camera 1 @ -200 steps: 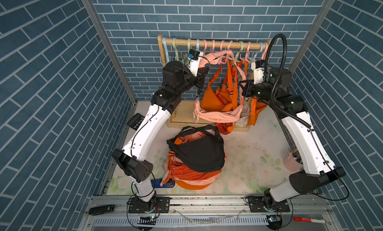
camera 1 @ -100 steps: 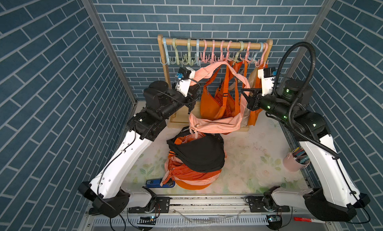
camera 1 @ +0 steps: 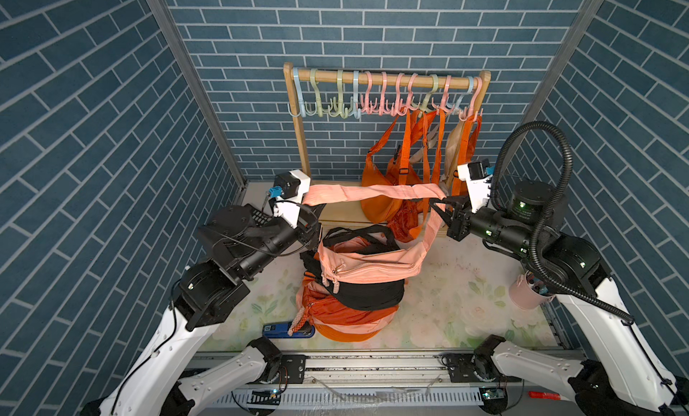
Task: Take the bag off the hook
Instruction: Place the bag inside the bag.
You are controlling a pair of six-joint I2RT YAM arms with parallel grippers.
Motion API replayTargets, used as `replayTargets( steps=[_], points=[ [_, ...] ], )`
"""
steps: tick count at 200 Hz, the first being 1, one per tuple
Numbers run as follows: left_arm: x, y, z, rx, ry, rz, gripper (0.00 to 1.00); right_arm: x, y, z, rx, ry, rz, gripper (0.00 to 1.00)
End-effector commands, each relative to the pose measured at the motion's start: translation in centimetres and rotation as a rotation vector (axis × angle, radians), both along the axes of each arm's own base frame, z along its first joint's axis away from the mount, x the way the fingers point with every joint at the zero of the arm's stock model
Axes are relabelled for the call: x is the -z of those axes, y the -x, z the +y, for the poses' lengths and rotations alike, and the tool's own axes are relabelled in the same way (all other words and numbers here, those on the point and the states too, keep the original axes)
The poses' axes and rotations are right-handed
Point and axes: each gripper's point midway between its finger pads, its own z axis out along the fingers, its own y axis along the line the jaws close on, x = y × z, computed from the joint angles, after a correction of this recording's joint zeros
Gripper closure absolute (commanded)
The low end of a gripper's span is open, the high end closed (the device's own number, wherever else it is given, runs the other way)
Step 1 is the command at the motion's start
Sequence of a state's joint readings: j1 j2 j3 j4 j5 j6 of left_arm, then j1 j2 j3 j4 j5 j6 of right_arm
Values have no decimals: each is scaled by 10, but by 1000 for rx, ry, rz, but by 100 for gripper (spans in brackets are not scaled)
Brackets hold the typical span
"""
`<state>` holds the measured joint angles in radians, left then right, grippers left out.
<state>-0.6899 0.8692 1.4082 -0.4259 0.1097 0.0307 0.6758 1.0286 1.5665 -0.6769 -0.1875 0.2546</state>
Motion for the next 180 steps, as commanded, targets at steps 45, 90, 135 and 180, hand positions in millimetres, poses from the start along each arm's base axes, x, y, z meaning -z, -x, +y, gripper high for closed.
replayTargets(
  steps=[45,90,135,180],
  points=[
    [21,58,31,76,2,81,100,-1,45,-22,-59,-59,-51,100],
    [39,86,49,99,50,108,100,13,54,-38,-13,-72,-44,100],
    [80,49,42,-14,-1,192,100,62,11,-16,55,21,68,100],
    [122,-6,33,-188,-61,262,100,120,-46,13,138,139,169,100]
  ],
)
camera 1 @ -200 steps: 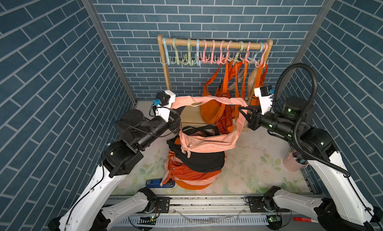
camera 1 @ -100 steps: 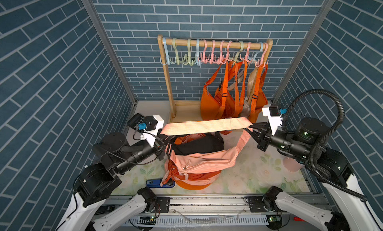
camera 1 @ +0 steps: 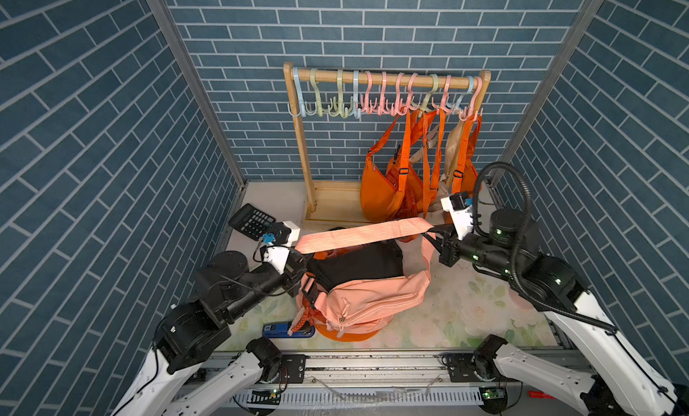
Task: Take the bag off the hook
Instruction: Place the bag inside the bag.
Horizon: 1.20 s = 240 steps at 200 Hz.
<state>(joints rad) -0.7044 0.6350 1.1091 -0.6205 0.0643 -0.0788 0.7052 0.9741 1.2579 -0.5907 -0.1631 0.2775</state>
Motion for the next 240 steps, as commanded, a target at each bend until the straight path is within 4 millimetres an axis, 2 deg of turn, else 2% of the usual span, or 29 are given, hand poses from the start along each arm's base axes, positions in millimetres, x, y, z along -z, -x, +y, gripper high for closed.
replayTargets(
  steps=[1,28,65,108,157,199,240],
  points=[
    [3,-33,6,-152,5,-11,100,23,-40,1,136,51,23,100],
    [13,-59,14,-281,-13,-3,100,43,-65,15,153,100,39,100],
    [26,-88,18,-364,-17,31,100,59,-95,24,180,132,56,100],
    [62,-123,23,-404,54,166,100,81,-124,24,200,139,96,100],
    [87,-147,27,-455,32,223,100,108,-141,27,203,150,143,100],
    [95,-162,28,-484,-12,233,100,114,-146,37,171,133,150,100],
    [107,-177,40,-527,-20,266,100,124,-156,51,146,118,174,100]
  ],
)
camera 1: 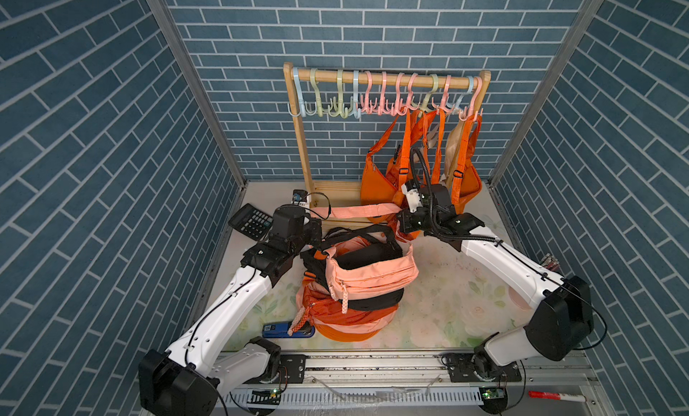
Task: Take the bag off the hook
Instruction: Place the bag inside the bag.
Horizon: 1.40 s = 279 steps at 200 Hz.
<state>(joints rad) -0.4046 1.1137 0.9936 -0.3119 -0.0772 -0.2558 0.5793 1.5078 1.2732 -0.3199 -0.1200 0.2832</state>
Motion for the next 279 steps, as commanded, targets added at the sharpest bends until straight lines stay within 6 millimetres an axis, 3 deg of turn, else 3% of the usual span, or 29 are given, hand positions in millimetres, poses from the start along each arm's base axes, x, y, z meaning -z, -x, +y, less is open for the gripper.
replayTargets(
  steps=[1,32,136,181,207,248,279],
  points=[
    [-11,-12,9,-37,13,-34,100,-8,-12,12,-17,-46,-16,100],
    [0,-16,27,-103,1,-16,100,5,-20,24,-33,-56,17,100],
    [39,-43,48,-224,4,31,100,40,-41,45,-50,-69,81,100],
    [57,-57,44,-223,10,71,99,55,-44,50,-56,-57,120,95],
    [76,-59,42,-220,6,111,88,59,-44,51,-58,-53,128,80],
    [87,-60,42,-227,5,136,57,63,-43,52,-65,-54,142,50],
    [90,-58,44,-246,12,148,38,60,-41,52,-70,-52,150,40]
  ],
)
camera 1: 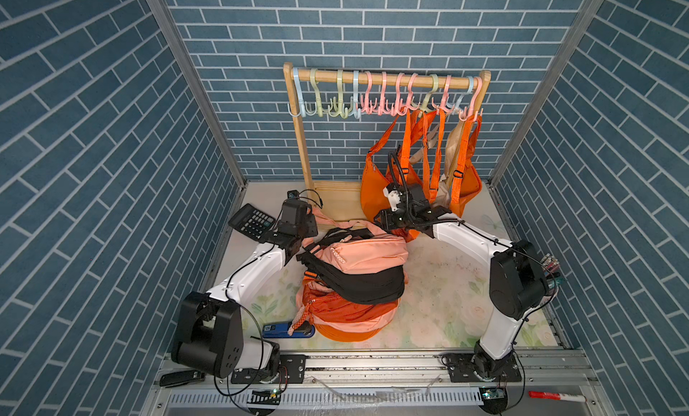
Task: Take the bag off the hook
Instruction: Place the bag inside the bag, then pick up the bag from the hook.
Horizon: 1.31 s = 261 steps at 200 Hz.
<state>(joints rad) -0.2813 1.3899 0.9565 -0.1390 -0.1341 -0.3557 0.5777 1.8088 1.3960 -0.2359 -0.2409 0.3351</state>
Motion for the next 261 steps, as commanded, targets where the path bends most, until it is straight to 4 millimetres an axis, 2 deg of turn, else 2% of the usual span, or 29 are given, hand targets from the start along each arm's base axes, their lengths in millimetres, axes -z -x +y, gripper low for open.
replayTargets(
  steps=[1,28,44,48,66,103,136,188,215,261],
  points=[
    [6,2,4,-23,7,14,37,-6,-3,4,-11,-12,0,40],
    [2,5,6,-34,14,6,27,-16,1,3,-14,-20,-13,38],
    [-5,7,7,-34,24,-9,17,-24,5,2,-18,-23,-23,39],
    [-8,8,7,-34,27,-15,9,-26,5,2,-18,-25,-27,40],
    [-21,12,6,-27,44,-42,1,-39,9,0,-19,-36,-48,40],
    [-60,24,4,5,76,-112,1,-74,21,-4,-28,-47,-113,40],
    [-96,32,-6,86,91,-151,1,-99,32,-13,-34,-50,-150,41],
    [-138,45,-18,207,58,-161,1,-134,48,-30,-26,-44,-211,42],
    [-144,52,-21,237,52,-164,1,-148,55,-37,-27,-41,-229,43],
    [-126,62,-28,272,103,-207,1,-166,63,-50,-9,-50,-250,44]
  ],
)
